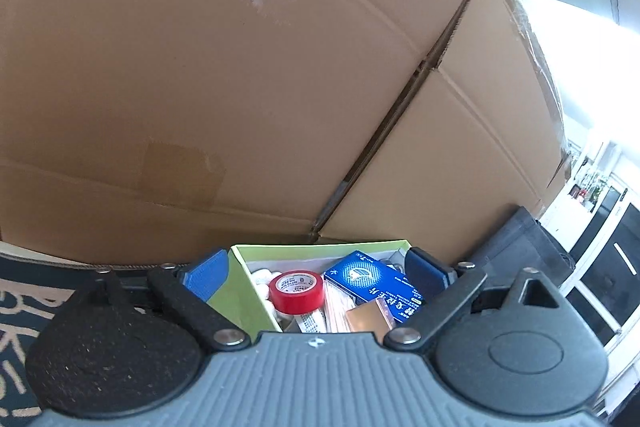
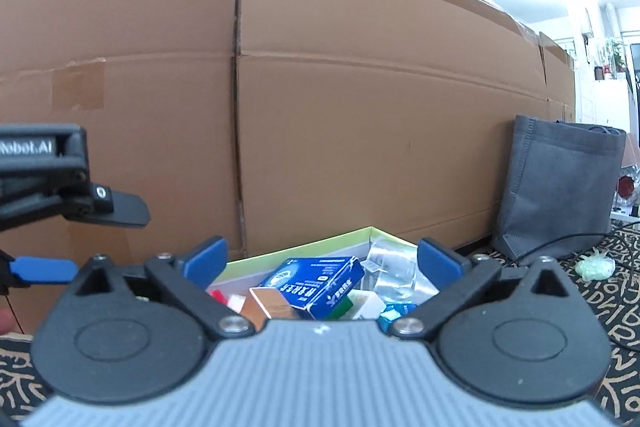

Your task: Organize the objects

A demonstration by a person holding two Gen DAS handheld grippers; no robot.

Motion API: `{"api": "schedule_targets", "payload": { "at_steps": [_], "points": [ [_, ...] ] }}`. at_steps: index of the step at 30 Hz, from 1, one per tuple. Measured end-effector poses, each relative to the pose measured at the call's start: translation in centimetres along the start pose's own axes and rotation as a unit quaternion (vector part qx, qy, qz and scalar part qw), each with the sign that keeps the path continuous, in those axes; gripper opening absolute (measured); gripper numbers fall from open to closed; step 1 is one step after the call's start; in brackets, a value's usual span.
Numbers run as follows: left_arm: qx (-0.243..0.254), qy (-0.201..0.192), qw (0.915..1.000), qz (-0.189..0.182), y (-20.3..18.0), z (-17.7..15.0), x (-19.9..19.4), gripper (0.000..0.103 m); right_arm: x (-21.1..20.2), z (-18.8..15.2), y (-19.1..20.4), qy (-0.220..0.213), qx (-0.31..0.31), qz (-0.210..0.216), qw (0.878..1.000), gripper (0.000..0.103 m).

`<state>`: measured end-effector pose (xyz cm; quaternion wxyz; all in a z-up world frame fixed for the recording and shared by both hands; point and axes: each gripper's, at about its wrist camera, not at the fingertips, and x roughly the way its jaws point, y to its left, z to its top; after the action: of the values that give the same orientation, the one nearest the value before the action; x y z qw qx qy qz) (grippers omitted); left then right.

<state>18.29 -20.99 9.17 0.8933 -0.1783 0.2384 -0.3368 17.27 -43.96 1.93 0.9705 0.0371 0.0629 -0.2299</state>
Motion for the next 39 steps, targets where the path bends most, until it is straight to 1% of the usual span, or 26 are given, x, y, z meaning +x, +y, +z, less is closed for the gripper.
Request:
{"api": "schedule_targets", "payload": {
  "at_steps": [3,7,9,11,13,15,17,20,22,24,29,33,35,39],
  "points": [
    [0.014,-0.025,0.9994,0.018,-0.6,-0.1,-2.2,0.103,0.2,-0.2,0.1,-0.002,0.000,-0.004,1.000,0.103],
    [0.034,-0.053,0.9969,0.048,-1.1,-0.4,-5.4,0.103,0.2,-0.3,0.0,0.011,0.010,-0.003,1.000,0.103],
    [0.053,-0.053,0.9947,0.071,-1.1,-0.8,-7.0,0.103,-0.1,-0.4,-0.2,0.008,0.017,0.000,1.000,0.103],
    [0.081,-0.046,0.9919,0.086,-1.0,-1.5,-8.2,0.103,-1.1,-0.8,-0.4,0.004,0.020,0.001,1.000,0.103],
    [0.108,-0.037,0.9885,0.099,-1.0,-2.2,-8.8,0.103,-2.7,-1.6,-0.9,0.008,0.022,0.001,1.000,0.103],
    [0.120,-0.032,0.9860,0.111,-1.1,-2.9,-8.9,0.103,-4.8,-2.6,-1.2,0.020,0.021,0.003,1.000,0.103],
    [0.119,-0.025,0.9867,0.108,-0.9,-3.5,-9.0,0.103,-7.1,-3.7,-1.4,0.041,-0.006,0.012,0.999,0.103],
    [0.090,0.000,0.9913,0.096,-0.3,-4.9,-8.7,0.103,-9.7,-4.9,-1.6,0.089,-0.078,0.027,0.993,0.103],
    [0.090,0.026,0.9912,0.093,-0.2,-5.7,-8.4,0.103,-10.9,-5.4,-1.4,0.117,-0.113,0.022,0.986,0.103],
    [0.100,0.040,0.9899,0.092,-0.6,-6.4,-8.2,0.103,-11.9,-5.6,-1.5,0.130,-0.128,0.005,0.983,0.103],
    [0.149,0.053,0.9831,0.091,-2.4,-8.1,-8.5,0.103,-13.1,-5.7,-1.8,0.142,-0.117,-0.018,0.983,0.103],
    [0.178,0.065,0.9755,0.111,-3.2,-8.9,-8.1,0.103,-13.8,-5.4,-2.2,0.138,-0.102,-0.028,0.985,0.103],
    [0.182,0.070,0.9747,0.108,-3.2,-9.0,-8.1,0.103,-14.1,-5.2,-2.3,0.136,-0.096,-0.035,0.985,0.103],
    [0.185,0.061,0.9751,0.105,-3.3,-9.1,-8.4,0.103,-14.3,-4.9,-2.4,0.132,-0.085,-0.044,0.987,0.103]
  ]
}}
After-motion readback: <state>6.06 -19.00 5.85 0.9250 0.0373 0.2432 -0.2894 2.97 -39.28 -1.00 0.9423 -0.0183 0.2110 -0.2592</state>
